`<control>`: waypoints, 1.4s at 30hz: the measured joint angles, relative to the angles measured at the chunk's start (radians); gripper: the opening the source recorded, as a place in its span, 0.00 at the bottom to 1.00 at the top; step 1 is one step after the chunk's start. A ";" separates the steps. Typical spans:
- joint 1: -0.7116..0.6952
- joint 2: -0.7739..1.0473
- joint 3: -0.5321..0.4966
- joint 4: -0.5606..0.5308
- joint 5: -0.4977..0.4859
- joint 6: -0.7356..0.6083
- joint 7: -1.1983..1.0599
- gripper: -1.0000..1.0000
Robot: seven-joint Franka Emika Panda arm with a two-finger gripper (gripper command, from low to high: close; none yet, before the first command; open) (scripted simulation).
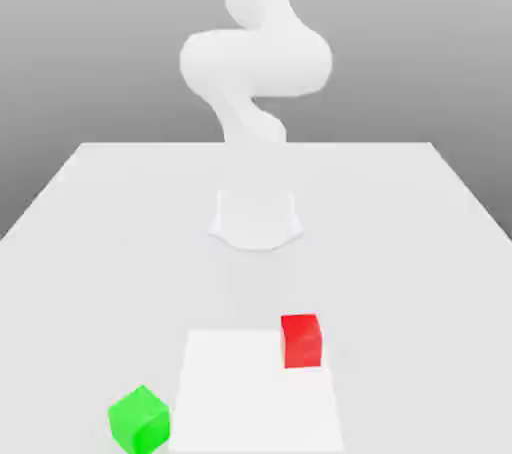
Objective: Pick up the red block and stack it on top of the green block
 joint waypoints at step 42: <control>0.040 0.712 0.015 -0.430 0.018 0.421 0.047 0.00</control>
